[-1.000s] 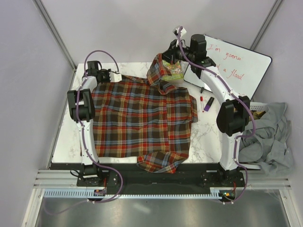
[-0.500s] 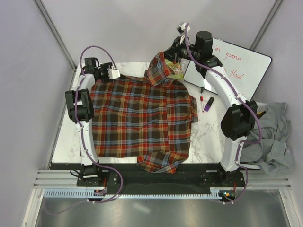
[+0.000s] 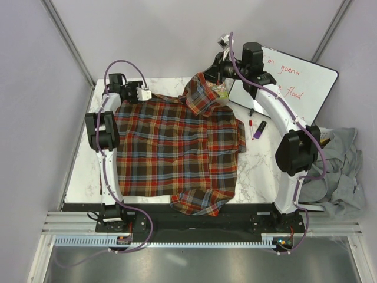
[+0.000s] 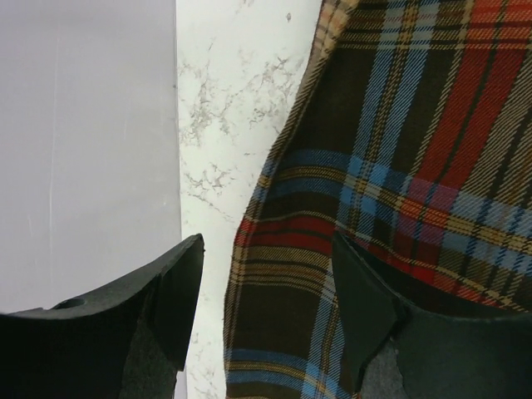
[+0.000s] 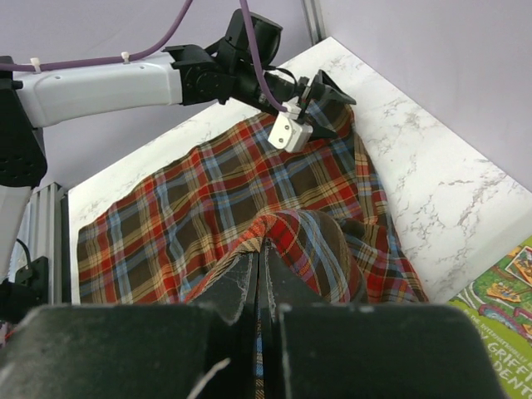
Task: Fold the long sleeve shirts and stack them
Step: Fold the shirt
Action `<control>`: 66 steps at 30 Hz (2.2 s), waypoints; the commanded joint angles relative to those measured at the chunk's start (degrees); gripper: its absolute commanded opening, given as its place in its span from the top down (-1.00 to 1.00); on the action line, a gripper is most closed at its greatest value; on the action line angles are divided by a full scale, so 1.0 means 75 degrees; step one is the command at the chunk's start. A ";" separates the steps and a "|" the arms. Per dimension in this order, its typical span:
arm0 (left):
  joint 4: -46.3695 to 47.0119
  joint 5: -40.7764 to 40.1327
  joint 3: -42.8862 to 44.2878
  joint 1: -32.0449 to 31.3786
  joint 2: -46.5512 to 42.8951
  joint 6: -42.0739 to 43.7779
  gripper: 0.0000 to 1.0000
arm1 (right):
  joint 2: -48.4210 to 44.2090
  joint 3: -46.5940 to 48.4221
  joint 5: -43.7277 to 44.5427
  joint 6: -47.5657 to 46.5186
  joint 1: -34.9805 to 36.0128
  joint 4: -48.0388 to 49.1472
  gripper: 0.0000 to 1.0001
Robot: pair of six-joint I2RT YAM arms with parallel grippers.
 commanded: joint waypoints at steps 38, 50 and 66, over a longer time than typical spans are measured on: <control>-0.0050 -0.1094 -0.0738 0.0152 -0.1267 -0.0428 0.97 | 0.0336 0.2165 0.1003 -0.0985 -0.0719 -0.0449 1.00; -0.0331 -0.1913 -0.2600 0.0199 -0.3132 -0.0581 0.96 | -0.0531 0.1381 0.0828 -0.1408 -0.0766 -0.0531 1.00; -0.1315 -0.3109 -0.4207 0.0187 -0.4995 -0.1167 0.97 | -0.2054 0.0267 0.0335 -0.1852 -0.0754 -0.1316 1.00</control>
